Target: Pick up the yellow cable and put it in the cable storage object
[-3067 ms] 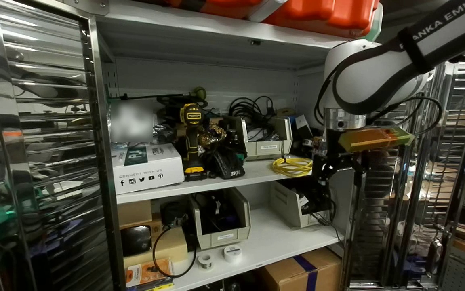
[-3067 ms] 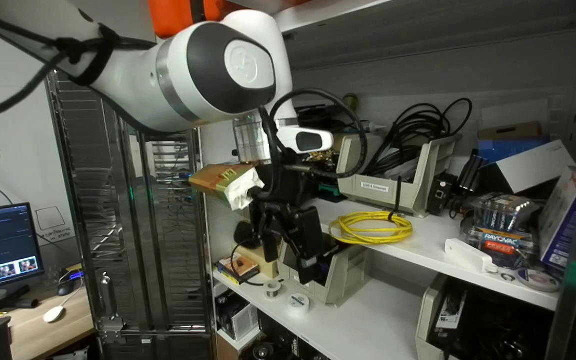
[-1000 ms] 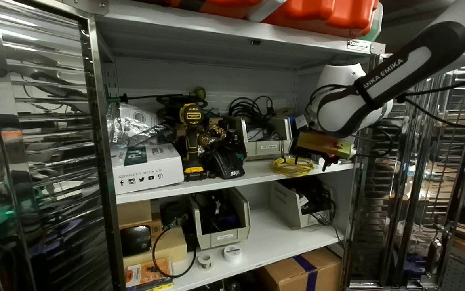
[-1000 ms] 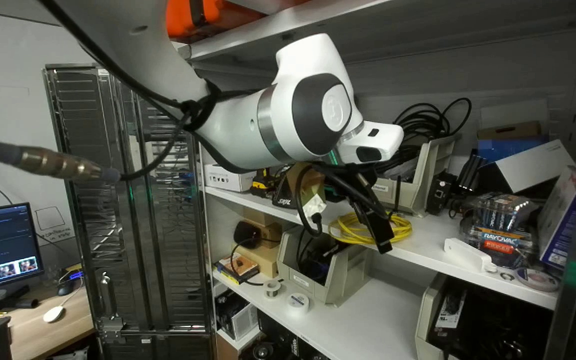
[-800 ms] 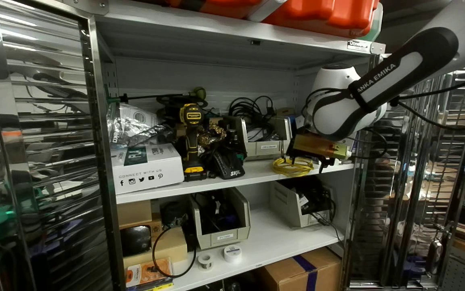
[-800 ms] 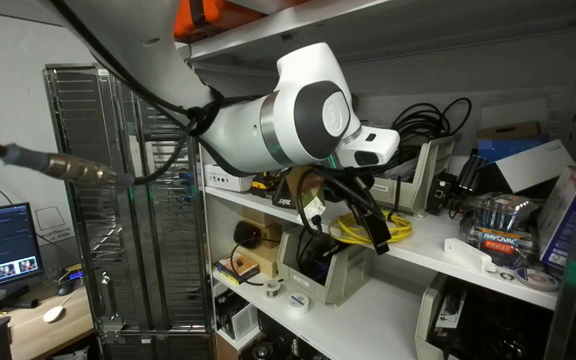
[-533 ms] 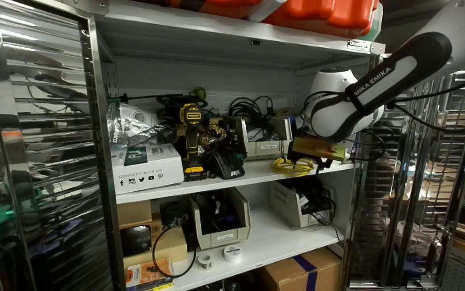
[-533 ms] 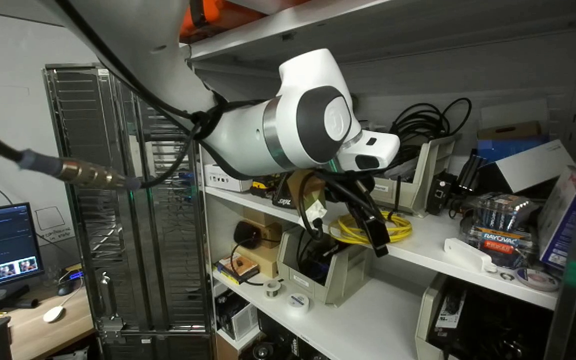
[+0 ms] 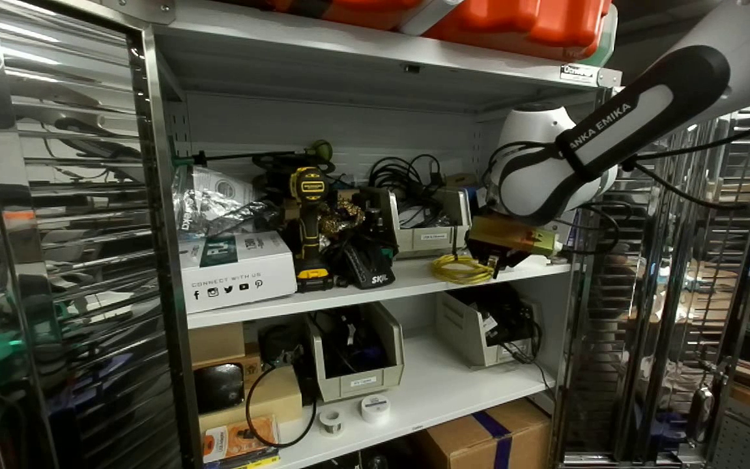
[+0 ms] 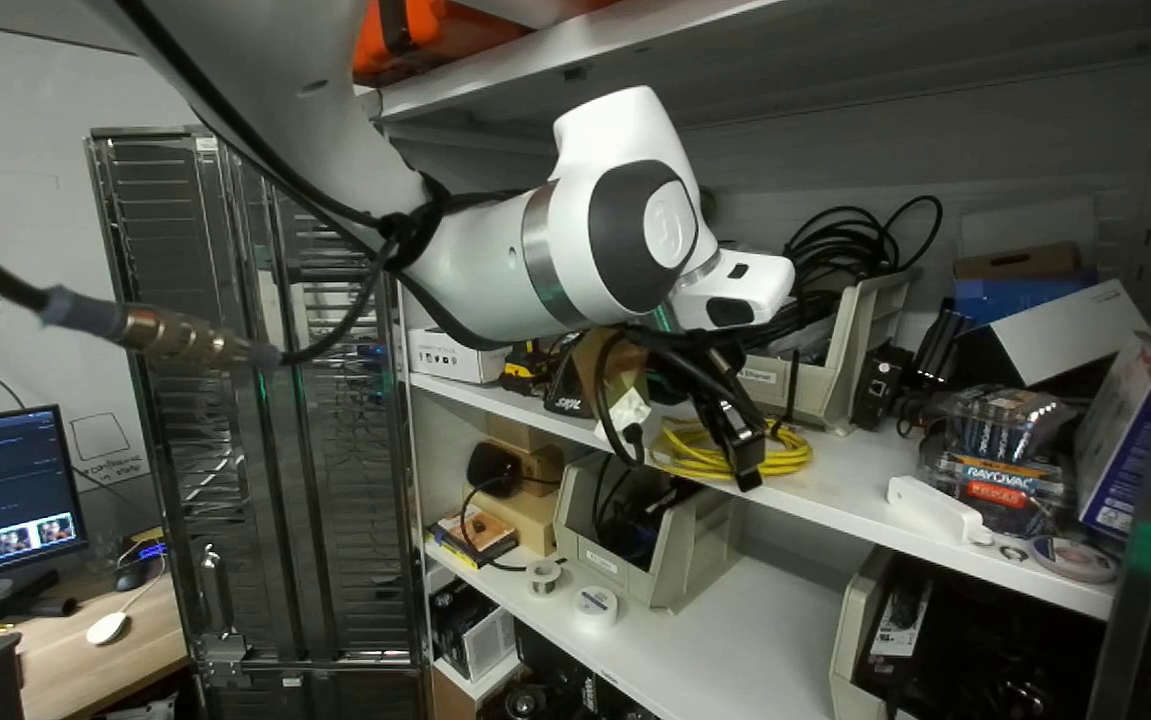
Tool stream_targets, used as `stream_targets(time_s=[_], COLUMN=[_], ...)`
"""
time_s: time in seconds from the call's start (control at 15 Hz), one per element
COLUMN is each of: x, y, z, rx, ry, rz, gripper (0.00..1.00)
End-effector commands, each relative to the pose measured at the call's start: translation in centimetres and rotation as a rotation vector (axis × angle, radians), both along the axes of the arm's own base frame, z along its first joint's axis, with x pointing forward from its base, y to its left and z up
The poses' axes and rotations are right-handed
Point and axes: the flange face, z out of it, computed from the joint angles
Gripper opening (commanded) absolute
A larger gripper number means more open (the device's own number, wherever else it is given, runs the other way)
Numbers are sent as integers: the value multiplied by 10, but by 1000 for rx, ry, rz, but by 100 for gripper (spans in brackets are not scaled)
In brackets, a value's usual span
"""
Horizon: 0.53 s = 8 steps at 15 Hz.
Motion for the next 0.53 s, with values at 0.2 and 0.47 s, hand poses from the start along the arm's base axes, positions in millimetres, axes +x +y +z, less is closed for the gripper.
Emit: stream_targets(time_s=[0.2, 0.47], x=[-17, -48], y=[15, 32], z=[10, 18], rx=[-40, -74], ry=[91, 166], rz=[37, 77], gripper=[9, 5])
